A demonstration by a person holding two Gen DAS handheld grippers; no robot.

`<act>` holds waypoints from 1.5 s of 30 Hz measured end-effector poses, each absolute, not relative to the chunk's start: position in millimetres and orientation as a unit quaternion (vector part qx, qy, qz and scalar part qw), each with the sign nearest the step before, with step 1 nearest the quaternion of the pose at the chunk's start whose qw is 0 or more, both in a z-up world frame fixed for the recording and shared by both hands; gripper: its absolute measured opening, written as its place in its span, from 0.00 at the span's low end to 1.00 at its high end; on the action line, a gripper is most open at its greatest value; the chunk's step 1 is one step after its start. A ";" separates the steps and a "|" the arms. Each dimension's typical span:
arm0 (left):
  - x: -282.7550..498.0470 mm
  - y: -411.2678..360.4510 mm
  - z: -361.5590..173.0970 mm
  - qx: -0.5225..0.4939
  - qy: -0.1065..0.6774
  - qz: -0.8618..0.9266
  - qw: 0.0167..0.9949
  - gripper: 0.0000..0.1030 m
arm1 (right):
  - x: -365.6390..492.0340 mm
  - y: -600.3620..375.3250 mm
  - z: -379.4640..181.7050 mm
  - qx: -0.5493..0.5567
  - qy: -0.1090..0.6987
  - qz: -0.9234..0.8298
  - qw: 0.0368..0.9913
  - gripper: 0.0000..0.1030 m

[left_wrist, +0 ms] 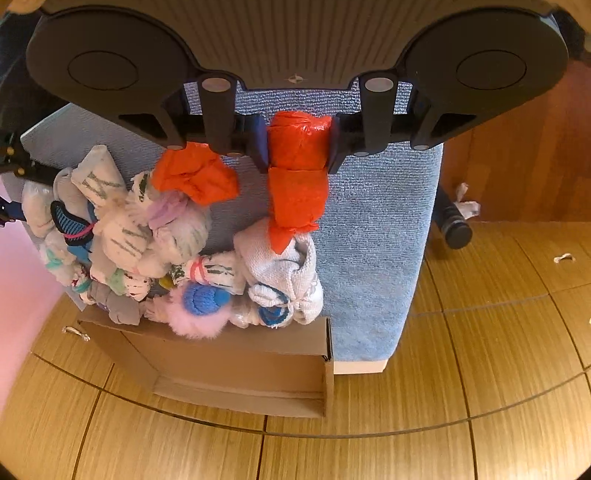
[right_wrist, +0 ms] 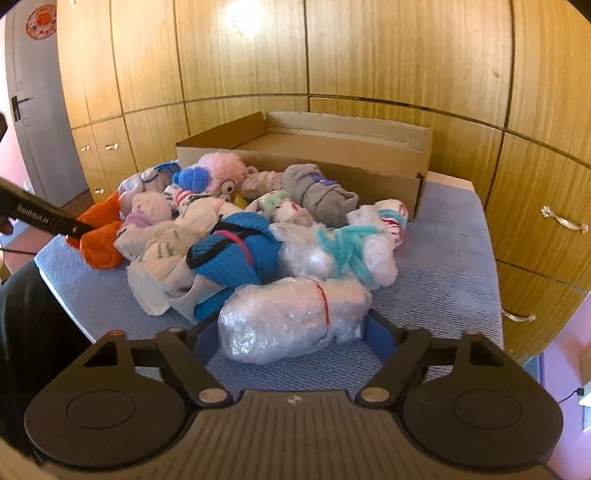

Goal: Organize objects
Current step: 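Grasp the orange plastic bundle with left tool while right tool grasps clear plastic bundle, then lift both held bundles and carry them toward the cardboard box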

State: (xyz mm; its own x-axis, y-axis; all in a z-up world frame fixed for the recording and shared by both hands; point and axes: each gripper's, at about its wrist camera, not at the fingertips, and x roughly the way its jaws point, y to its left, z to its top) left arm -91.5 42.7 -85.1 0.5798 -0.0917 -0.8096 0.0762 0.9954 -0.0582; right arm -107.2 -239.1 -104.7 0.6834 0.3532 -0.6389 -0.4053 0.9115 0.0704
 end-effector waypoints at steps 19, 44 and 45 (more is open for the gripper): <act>-88.9 54.1 -55.4 -0.021 0.436 -0.069 0.897 0.36 | -113.4 -247.8 -72.2 -0.048 0.315 0.201 0.926 0.66; -79.1 47.8 -50.2 -0.014 0.435 -0.078 0.897 0.36 | -120.7 -259.3 -66.8 -0.044 0.302 0.192 0.933 0.67; -78.3 46.9 -49.6 -0.013 0.434 -0.078 0.897 0.36 | -119.9 -259.7 -66.6 -0.043 0.302 0.192 0.933 0.68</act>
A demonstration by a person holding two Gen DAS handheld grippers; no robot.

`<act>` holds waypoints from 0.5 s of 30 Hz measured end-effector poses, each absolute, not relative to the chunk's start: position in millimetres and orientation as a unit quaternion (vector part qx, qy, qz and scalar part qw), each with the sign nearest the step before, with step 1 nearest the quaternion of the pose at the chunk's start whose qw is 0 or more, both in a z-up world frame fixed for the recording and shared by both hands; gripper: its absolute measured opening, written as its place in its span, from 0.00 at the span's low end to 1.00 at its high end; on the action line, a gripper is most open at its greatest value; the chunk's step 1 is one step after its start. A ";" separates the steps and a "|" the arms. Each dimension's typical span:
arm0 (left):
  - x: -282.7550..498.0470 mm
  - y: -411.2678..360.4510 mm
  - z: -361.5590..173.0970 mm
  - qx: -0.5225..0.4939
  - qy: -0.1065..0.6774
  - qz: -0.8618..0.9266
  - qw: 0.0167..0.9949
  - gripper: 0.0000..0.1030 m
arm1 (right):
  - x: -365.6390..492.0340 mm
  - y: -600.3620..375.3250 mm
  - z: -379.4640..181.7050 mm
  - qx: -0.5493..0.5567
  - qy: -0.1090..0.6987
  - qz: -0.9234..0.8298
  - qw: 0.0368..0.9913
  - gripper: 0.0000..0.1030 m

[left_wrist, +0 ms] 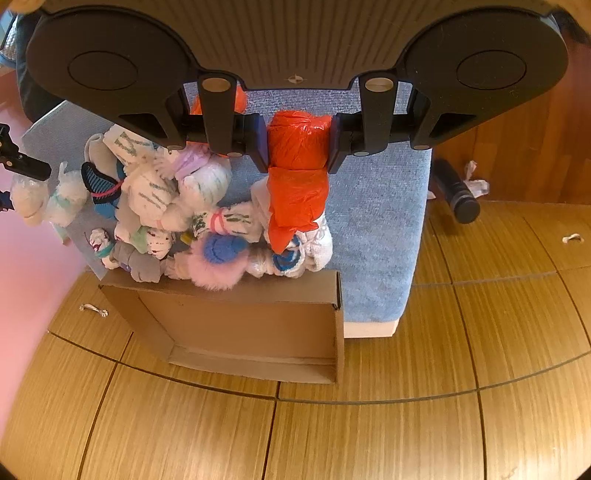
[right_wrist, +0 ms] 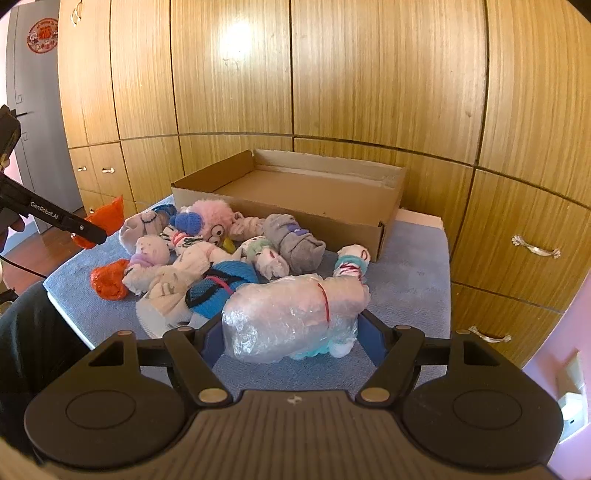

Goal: Organize objects
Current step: 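Lift both held bundles and carry them toward the cardboard box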

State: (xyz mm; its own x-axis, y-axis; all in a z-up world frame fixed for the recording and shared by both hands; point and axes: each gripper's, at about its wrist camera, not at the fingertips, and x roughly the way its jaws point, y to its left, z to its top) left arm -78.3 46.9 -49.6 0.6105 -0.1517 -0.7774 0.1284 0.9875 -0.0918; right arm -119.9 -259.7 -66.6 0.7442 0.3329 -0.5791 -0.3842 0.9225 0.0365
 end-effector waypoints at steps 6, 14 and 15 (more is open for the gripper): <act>-76.5 43.5 -48.7 -0.015 0.434 -0.081 0.897 0.37 | -123.8 -260.2 -70.7 -0.038 0.304 0.190 0.933 0.68; -76.3 42.3 -48.7 -0.013 0.435 -0.082 0.897 0.37 | -133.3 -264.3 -68.3 -0.038 0.304 0.185 0.934 0.69; -76.1 42.4 -48.6 -0.013 0.435 -0.083 0.896 0.37 | -135.2 -264.7 -68.5 -0.039 0.303 0.184 0.934 0.69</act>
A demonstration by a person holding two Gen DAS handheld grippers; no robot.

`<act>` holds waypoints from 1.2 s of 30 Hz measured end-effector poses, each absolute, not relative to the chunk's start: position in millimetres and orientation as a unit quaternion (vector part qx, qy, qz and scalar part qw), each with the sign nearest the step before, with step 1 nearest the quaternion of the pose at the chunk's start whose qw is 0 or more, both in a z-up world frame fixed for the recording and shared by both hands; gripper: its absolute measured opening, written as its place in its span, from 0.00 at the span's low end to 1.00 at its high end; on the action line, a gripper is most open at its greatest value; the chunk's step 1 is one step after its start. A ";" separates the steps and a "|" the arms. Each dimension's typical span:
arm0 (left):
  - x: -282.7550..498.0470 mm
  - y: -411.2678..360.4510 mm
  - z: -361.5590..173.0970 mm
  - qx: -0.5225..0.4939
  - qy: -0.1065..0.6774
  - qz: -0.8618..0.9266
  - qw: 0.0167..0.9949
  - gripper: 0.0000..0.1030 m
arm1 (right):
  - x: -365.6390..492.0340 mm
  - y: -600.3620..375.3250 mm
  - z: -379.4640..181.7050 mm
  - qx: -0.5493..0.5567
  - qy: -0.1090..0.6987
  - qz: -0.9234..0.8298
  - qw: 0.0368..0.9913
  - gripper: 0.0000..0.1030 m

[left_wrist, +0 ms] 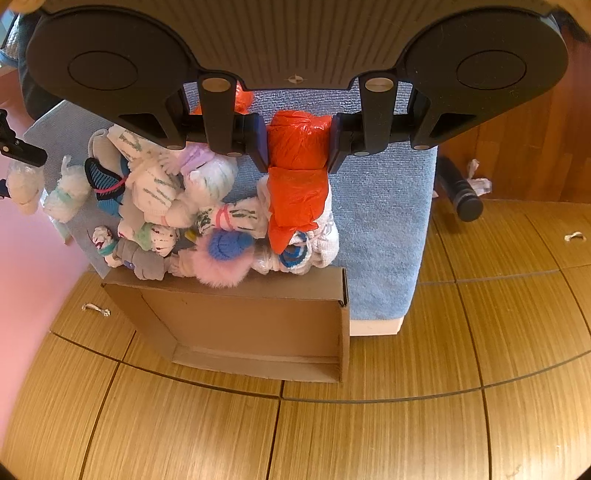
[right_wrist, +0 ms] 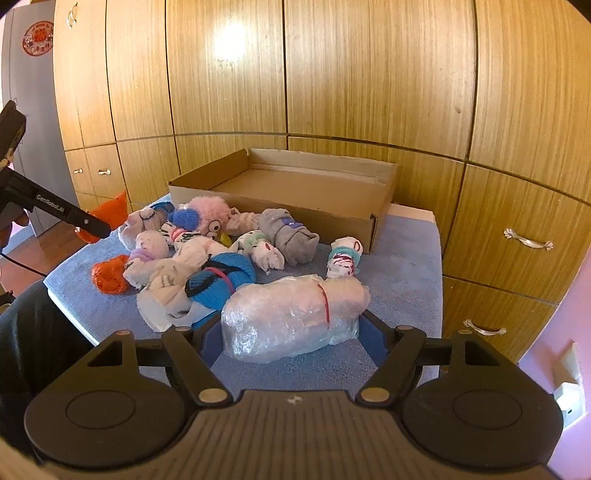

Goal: Organize objects
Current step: 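Lift both held bundles and carry them toward the cardboard box, then lower both bundles into the box and open both tools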

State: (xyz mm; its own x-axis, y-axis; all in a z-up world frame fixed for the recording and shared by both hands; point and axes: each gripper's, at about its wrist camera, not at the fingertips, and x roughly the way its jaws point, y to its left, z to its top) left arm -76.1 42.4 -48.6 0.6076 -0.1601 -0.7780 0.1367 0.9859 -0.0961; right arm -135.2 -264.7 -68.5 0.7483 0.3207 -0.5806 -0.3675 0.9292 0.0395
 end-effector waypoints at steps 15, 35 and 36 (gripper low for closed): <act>-7.2 18.6 9.2 -0.002 0.412 -0.108 0.905 0.37 | -64.9 -243.8 15.3 -0.082 0.217 0.235 0.944 0.70; 233.7 -15.7 -60.3 0.016 0.496 -0.053 0.867 0.37 | 193.7 -113.0 -65.8 -0.206 0.319 0.308 0.872 0.69; 237.2 -14.2 -64.3 0.015 0.498 -0.050 0.866 0.37 | 200.0 -109.9 -72.4 -0.207 0.324 0.309 0.870 0.69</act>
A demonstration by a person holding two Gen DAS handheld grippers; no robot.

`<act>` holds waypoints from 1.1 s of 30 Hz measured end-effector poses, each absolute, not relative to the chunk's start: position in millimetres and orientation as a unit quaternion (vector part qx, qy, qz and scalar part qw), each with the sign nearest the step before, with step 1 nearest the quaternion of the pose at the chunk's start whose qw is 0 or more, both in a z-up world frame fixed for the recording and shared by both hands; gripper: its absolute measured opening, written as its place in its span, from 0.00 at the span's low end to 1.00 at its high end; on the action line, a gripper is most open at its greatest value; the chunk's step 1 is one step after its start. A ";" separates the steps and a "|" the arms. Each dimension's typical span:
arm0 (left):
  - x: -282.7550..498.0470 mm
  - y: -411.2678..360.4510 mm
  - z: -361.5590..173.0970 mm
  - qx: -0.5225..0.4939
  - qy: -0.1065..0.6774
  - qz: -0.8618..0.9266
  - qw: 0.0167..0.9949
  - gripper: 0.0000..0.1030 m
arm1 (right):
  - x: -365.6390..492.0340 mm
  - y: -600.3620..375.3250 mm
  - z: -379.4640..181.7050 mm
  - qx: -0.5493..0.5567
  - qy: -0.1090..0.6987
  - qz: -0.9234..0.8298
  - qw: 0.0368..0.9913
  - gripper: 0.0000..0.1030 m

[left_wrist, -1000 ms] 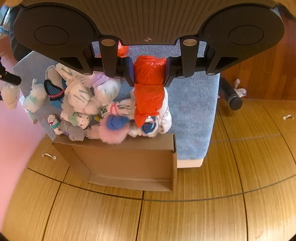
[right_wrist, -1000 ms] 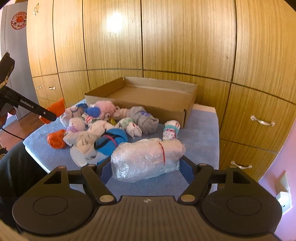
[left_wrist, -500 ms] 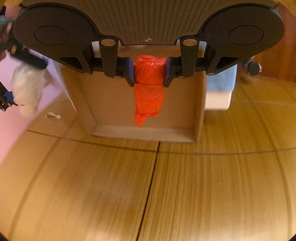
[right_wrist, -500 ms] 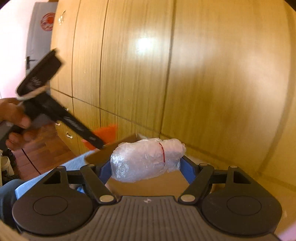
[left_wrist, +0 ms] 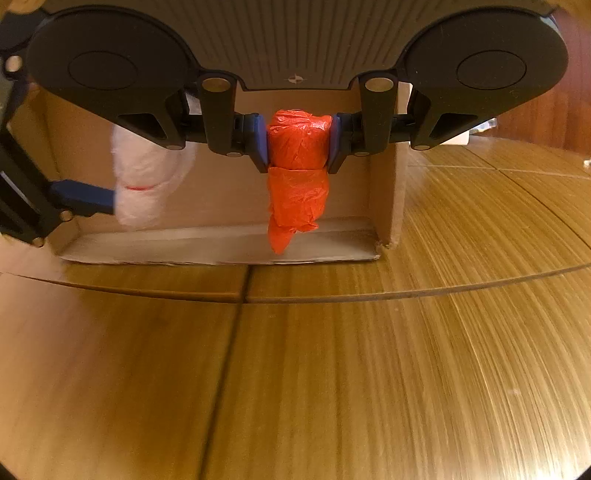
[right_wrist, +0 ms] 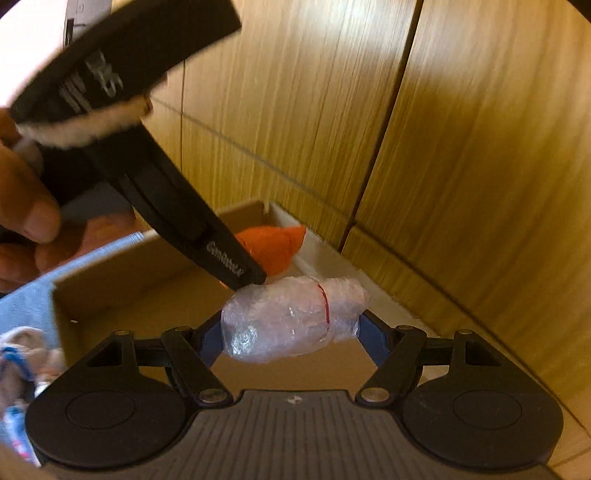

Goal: Organize objects
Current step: 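Lower both bundles into the box and open both tools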

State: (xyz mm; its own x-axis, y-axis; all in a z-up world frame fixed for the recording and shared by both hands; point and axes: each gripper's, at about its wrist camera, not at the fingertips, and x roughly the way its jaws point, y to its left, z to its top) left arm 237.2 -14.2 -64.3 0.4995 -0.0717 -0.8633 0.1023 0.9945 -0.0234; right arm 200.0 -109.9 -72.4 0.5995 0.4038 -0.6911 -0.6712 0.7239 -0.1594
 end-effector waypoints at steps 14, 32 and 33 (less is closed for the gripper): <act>244.8 -12.8 -92.3 0.033 0.502 -0.050 0.863 0.44 | 234.8 -88.5 -113.4 -0.221 0.354 0.330 0.847 0.70; 198.2 -13.8 -72.3 0.035 0.473 -0.056 0.878 0.71 | 202.9 -108.2 -110.3 -0.225 0.349 0.324 0.850 0.79; 195.4 -13.1 -70.6 0.034 0.473 -0.056 0.879 0.71 | 200.2 -110.6 -109.3 -0.224 0.348 0.323 0.851 0.79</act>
